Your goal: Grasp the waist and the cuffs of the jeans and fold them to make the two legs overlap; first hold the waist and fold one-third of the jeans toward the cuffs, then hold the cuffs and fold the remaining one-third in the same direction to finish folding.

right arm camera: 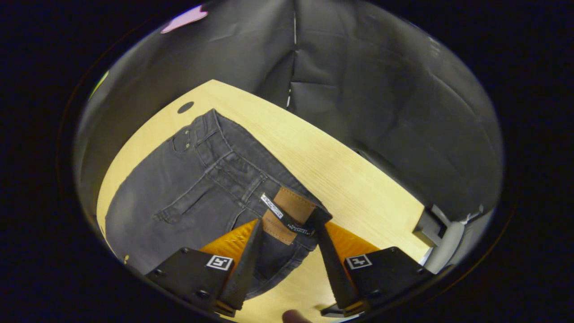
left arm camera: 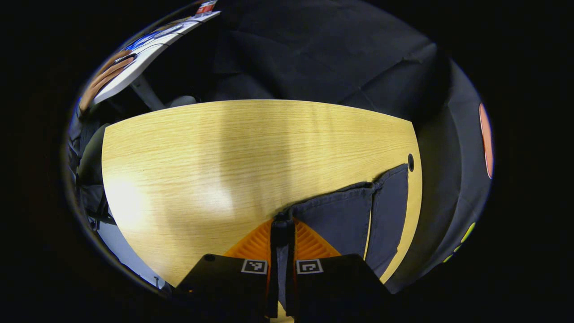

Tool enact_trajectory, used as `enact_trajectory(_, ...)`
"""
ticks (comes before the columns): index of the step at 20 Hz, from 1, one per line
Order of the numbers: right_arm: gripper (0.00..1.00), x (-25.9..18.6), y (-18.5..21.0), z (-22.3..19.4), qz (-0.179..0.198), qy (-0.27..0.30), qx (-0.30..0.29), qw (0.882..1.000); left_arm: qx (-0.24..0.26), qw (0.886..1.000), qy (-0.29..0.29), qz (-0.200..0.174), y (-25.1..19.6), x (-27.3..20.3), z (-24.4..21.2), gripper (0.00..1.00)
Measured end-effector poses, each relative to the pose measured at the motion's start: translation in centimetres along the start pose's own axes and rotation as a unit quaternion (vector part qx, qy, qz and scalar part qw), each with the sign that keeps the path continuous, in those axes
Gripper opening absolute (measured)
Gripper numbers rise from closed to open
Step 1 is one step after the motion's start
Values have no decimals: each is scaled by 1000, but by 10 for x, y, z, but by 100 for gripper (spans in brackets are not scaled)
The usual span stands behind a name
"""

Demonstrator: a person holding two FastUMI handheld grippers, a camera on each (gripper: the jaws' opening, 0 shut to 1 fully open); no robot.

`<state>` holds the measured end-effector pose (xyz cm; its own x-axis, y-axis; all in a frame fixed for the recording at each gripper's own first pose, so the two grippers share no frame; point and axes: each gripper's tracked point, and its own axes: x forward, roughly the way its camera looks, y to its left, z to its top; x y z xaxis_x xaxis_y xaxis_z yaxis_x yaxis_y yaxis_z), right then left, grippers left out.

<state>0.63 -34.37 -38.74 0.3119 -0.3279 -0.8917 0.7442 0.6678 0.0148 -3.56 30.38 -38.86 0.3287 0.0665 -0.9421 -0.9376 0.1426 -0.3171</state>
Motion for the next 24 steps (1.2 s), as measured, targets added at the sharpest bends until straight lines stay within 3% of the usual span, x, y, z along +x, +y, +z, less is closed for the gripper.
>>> enact_trajectory(4, 54, -1, -6, 5, 4, 13, 24, 1000, -1, 1000, -1, -2, 0, 0, -1, 10)
enact_trajectory(5, 31, -5, -6, 4, 11, 26, 44, 999, -6, 1000, -2, -5, 0, 0, 0, 10)
enact_trajectory(6, 31, -3, -5, 8, 19, 25, 53, 998, -12, 1000, -2, -8, 0, -1, 0, 10)
enact_trajectory(10, 4, -9, -7, 14, 43, 34, 95, 994, -35, 999, 7, -13, 1, -3, -2, 9)
enact_trajectory(16, 5, -30, 1, 24, 103, 57, 198, 973, -97, 995, 17, -1, -4, -34, -9, 9)
enact_trajectory(17, 1, -34, 3, 29, 112, 61, 215, 968, -112, 994, 20, 2, -6, -41, -11, 9)
enact_trajectory(19, 7, -41, 10, 35, 128, 73, 254, 956, -132, 991, 24, 5, -16, -52, -12, 9)
enact_trajectory(24, 4, -67, 32, 61, 177, 95, 319, 926, -180, 983, 47, 7, -44, -76, -7, 9)
